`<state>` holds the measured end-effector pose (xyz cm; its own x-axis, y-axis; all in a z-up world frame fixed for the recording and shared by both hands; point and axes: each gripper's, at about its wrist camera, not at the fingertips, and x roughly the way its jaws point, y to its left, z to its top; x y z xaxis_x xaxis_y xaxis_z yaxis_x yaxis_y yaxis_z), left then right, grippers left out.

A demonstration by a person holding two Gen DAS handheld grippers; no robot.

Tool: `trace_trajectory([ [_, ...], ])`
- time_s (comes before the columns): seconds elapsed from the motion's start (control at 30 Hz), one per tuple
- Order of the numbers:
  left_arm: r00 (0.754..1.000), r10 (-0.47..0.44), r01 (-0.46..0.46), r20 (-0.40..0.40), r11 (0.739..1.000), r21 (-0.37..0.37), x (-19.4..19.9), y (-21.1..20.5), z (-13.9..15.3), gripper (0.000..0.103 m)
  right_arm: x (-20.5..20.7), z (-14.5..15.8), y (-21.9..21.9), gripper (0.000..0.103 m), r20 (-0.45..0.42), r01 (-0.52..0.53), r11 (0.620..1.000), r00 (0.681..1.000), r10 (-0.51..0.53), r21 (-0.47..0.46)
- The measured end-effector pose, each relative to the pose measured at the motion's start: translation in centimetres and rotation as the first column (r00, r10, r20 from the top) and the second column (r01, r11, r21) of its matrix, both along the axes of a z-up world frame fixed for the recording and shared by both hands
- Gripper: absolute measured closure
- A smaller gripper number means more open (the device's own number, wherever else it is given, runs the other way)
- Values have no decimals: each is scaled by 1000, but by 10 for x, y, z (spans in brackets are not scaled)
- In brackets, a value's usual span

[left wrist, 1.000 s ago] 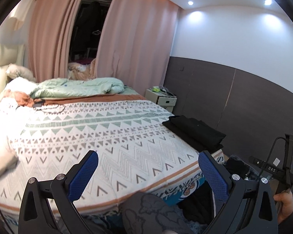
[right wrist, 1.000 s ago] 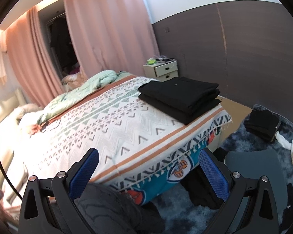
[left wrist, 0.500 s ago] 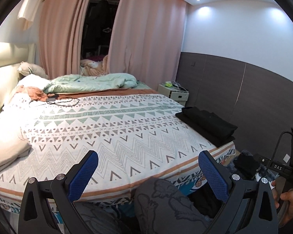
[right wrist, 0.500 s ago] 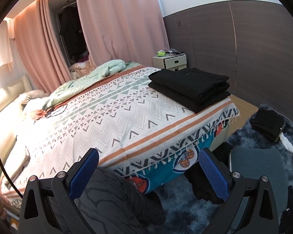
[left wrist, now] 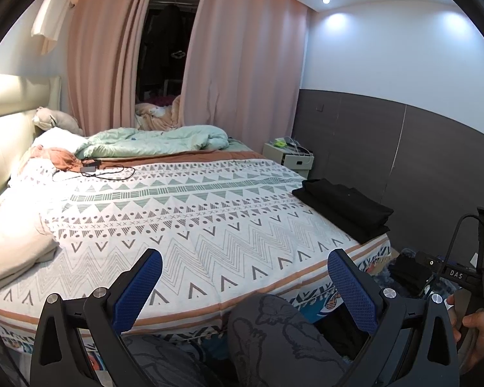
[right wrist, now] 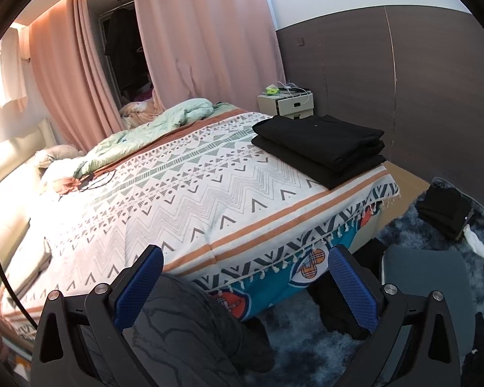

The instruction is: Fold large clothes

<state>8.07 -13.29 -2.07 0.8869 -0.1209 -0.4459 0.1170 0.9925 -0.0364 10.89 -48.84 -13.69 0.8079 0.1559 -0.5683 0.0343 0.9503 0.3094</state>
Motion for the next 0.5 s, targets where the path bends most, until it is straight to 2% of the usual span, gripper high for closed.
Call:
trace_trajectory([
  [0.5, 1000, 1, -1, -4, 1000, 20, -4, -3, -1, 1, 3, 1, 7, 0, 14, -12, 1000, 1000, 13, -10],
])
